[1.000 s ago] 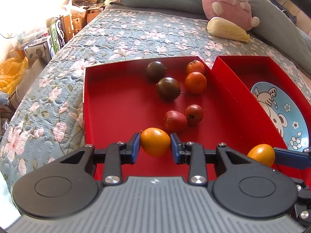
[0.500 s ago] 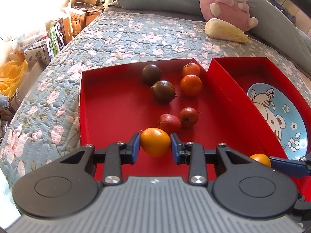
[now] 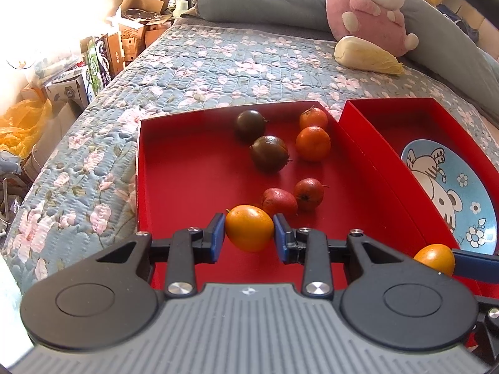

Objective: Organize fruits
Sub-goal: 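Carry both held tomatoes over the blue plate with both grippers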

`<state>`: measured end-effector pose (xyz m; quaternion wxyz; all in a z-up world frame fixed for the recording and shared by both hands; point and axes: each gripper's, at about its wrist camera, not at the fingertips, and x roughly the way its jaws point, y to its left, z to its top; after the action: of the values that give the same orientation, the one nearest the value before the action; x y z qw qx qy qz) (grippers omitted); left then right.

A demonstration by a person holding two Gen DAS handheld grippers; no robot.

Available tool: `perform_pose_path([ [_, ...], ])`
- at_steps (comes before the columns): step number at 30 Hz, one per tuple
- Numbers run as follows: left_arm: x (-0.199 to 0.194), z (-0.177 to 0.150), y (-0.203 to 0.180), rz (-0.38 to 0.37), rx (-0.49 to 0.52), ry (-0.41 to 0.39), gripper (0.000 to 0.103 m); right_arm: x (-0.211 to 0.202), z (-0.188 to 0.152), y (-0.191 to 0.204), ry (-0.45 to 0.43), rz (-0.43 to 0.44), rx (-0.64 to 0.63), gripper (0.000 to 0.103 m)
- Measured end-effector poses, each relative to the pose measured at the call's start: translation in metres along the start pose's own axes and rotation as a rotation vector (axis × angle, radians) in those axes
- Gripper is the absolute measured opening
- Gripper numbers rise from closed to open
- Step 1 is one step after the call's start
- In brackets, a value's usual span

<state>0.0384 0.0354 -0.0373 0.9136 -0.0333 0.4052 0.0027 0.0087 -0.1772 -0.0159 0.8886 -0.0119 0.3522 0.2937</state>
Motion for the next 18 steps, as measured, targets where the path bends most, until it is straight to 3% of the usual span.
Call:
perform_pose_path([
  [18, -0.016, 0.005, -0.022, -0.012, 0.046, -0.054, 0.039, -0.022, 0.001, -0.016, -0.052, 0.008, 0.012, 0.037],
])
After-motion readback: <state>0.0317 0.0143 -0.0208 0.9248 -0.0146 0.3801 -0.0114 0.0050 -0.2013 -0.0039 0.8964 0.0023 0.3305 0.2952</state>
